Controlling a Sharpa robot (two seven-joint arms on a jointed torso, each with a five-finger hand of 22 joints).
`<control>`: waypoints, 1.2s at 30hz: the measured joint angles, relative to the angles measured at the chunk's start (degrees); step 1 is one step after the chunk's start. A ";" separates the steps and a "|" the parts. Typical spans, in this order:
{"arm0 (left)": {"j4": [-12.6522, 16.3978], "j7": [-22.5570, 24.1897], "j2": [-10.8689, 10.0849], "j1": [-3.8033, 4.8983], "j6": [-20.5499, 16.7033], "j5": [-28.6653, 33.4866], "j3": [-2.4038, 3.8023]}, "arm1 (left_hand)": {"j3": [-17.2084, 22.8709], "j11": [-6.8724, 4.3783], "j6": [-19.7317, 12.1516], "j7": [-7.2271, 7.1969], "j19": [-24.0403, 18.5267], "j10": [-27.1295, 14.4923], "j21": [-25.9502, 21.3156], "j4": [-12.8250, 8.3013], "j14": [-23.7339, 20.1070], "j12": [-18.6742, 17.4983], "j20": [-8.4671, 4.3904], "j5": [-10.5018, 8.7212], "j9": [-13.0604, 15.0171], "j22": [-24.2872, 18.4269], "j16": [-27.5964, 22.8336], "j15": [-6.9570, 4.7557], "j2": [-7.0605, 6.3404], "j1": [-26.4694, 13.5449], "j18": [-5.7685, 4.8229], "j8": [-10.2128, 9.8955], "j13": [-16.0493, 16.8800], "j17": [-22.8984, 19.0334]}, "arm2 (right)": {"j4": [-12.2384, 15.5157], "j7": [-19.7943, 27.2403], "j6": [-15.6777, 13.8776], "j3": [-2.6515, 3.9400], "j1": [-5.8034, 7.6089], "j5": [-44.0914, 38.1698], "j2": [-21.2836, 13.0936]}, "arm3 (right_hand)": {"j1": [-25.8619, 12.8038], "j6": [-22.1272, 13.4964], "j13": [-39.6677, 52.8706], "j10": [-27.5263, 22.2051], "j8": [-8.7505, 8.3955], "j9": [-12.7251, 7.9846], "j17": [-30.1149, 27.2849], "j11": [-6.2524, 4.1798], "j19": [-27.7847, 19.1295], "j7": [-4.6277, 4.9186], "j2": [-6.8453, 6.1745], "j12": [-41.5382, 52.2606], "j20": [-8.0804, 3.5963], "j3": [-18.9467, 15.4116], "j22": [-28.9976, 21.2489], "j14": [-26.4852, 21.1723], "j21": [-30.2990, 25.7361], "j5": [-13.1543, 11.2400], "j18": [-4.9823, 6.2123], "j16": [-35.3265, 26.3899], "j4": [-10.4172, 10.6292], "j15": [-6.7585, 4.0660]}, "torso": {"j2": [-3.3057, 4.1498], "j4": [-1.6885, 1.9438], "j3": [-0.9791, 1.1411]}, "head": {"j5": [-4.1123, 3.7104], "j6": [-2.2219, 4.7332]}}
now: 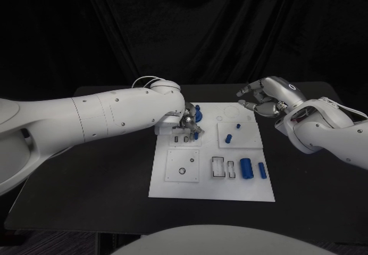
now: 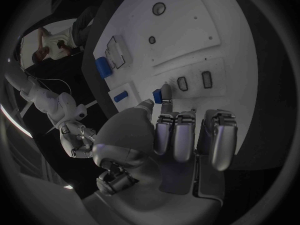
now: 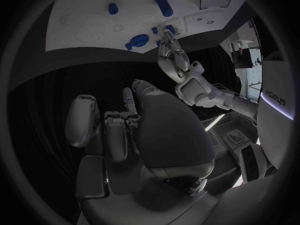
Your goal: Assemble the parts on the task board
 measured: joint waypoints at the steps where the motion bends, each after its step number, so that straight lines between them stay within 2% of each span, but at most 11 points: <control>1: 0.01 -0.01 0.00 -0.02 0.12 0.00 0.00 | 0.00 0.00 0.00 0.00 0.00 0.00 0.00 0.00 0.00 0.00 0.00 0.00 0.00 0.00 0.00 0.00 0.00 0.00 0.00 0.00 0.00 0.00 | -0.02 0.00 0.00 0.00 0.00 0.00 0.00 | 0.00 0.17 0.00 0.15 0.00 0.00 0.00 0.14 0.00 0.17 0.00 0.00 0.00 0.09 0.00 0.00 0.00 0.00 0.00 0.00 -0.09 0.00 | 0.00 0.00 0.00 | 0.02 -0.05; 19: -0.07 -0.09 0.09 -0.14 1.17 0.01 -0.01 | 0.72 0.20 -0.20 0.20 0.00 -0.20 0.00 -0.54 0.00 0.00 0.00 0.00 0.32 0.00 0.00 0.00 -0.23 0.23 0.00 -0.88 0.00 0.00 | -0.12 -0.02 0.10 0.00 0.00 0.00 0.05 | 0.31 0.38 -0.01 0.16 0.00 -0.04 0.00 0.16 0.00 -0.04 -0.31 0.00 0.00 0.31 0.04 0.00 0.00 0.00 0.00 0.00 -0.31 0.00 | -0.01 0.01 0.01 | 0.07 -0.35; 22: -0.07 -0.08 0.09 -0.16 1.17 0.01 0.01 | 1.12 0.20 -0.56 0.12 0.00 -0.20 0.00 -0.80 0.00 0.00 0.00 0.48 0.49 0.00 0.00 0.00 -0.23 0.23 0.00 -1.12 0.00 0.00 | -0.14 -0.03 0.16 0.00 -0.01 0.00 0.07 | 0.31 0.38 -0.02 0.16 0.00 -0.04 0.00 0.16 0.00 -0.04 -0.31 0.00 0.00 0.48 0.05 0.00 -0.28 0.00 0.00 0.00 -0.48 0.00 | -0.02 0.01 0.01 | 0.09 -0.40; 27: -0.08 -0.07 0.03 -0.17 1.20 0.01 0.00 | 2.69 0.20 -0.63 0.20 0.22 -0.20 0.00 -1.82 0.00 0.00 0.22 3.53 1.19 0.00 0.00 0.00 -0.65 0.65 0.00 -2.06 0.00 0.00 | -0.17 -0.05 0.28 0.00 -0.02 0.00 0.08 | 0.31 0.38 -0.02 0.16 0.00 -0.04 0.00 0.16 0.00 -0.04 -0.31 0.00 0.00 0.48 0.04 0.00 -0.28 0.00 0.00 0.00 -0.48 0.00 | -0.02 0.01 -0.03 | 0.12 -0.51; 30: -0.10 -0.06 0.02 -0.18 1.24 0.01 0.00 | 3.62 0.20 -0.63 0.20 0.22 -0.20 0.00 -2.24 0.00 0.00 0.22 4.62 1.43 0.00 0.00 0.00 -0.76 0.76 0.00 -2.30 0.00 0.00 | -0.18 -0.06 0.34 0.00 -0.02 0.00 0.08 | 0.31 0.38 -0.02 0.16 0.00 -0.04 0.00 0.16 0.00 -0.04 -0.31 0.00 0.00 0.48 0.04 0.00 -0.28 0.00 0.00 0.00 -0.48 0.00 | -0.02 0.01 -0.04 | 0.12 -0.63; 34: -0.10 -0.02 0.02 -0.19 1.29 0.01 0.01 | 5.98 0.20 -0.63 0.21 0.22 -0.20 0.00 -3.22 0.00 0.00 0.22 7.67 2.07 0.00 0.00 0.00 -1.21 1.21 0.00 -2.89 0.00 0.00 | -0.22 -0.08 0.44 0.00 -0.03 0.00 0.11 | 0.31 0.59 -0.02 0.16 0.00 -0.04 0.00 0.16 0.00 0.17 -0.31 0.00 0.00 0.48 0.04 0.00 -0.28 0.00 0.00 0.00 -0.48 0.00 | -0.02 0.01 -0.05 | 0.08 -0.73; 36: -0.10 -0.01 0.02 -0.21 1.30 0.01 0.01 | 7.25 0.20 -0.64 0.21 0.22 -0.20 0.00 -3.72 0.00 0.00 0.22 8.96 2.41 0.00 0.00 0.00 -1.86 1.19 0.00 -3.29 0.00 0.00 | -0.23 -0.09 0.49 0.00 -0.03 0.00 0.13 | 0.31 0.59 -0.02 0.16 0.00 -0.04 0.00 0.16 0.00 0.17 -0.31 0.00 0.00 0.48 0.04 0.00 -0.28 0.00 0.00 0.00 -0.48 0.00 | -0.04 0.01 -0.05 | 0.02 -0.78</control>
